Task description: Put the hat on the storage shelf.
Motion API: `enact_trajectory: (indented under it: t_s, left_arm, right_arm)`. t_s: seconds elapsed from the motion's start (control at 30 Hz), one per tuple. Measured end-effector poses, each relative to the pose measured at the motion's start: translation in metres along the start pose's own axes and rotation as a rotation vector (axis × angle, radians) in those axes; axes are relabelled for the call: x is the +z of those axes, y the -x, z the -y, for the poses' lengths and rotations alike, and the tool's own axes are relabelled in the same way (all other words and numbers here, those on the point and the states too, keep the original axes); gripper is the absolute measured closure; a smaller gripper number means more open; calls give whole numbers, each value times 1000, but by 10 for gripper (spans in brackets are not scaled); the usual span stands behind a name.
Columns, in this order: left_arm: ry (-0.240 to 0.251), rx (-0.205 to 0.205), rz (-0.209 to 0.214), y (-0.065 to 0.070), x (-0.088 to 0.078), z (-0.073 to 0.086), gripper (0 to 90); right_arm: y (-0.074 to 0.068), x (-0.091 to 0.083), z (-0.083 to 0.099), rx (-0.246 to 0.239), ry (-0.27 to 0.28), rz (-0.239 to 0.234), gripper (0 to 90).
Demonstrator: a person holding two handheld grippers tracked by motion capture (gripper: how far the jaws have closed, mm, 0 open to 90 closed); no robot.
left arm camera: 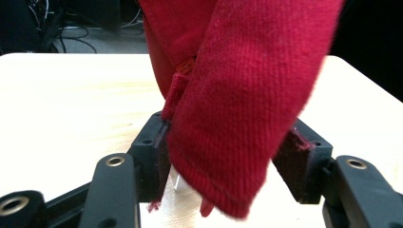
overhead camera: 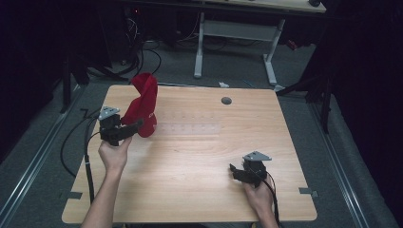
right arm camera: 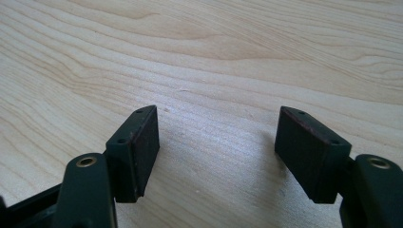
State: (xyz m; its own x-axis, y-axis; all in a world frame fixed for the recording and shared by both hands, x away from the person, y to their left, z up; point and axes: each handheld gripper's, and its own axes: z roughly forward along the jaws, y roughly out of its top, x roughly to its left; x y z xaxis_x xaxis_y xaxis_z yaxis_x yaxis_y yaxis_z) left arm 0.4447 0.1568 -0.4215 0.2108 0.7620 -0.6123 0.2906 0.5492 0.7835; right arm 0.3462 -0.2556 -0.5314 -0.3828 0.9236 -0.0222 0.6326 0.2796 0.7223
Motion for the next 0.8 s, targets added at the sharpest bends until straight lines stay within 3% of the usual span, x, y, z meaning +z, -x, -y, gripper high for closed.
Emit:
enact_trajectory:
  t_s: [0.4,0.5,0.8]
  left_arm:
    - [14,25,11,-4,-22,-2,417]
    - [11,47,6,-5,-26,-1,427]
    - [25,51,17,-5,-39,-3,434]
  right_arm:
    - [0,0,0,1,-1,0,318]
    - [0,0,0,1,-1,0,318]
    - [0,0,0,1,-1,-1,316]
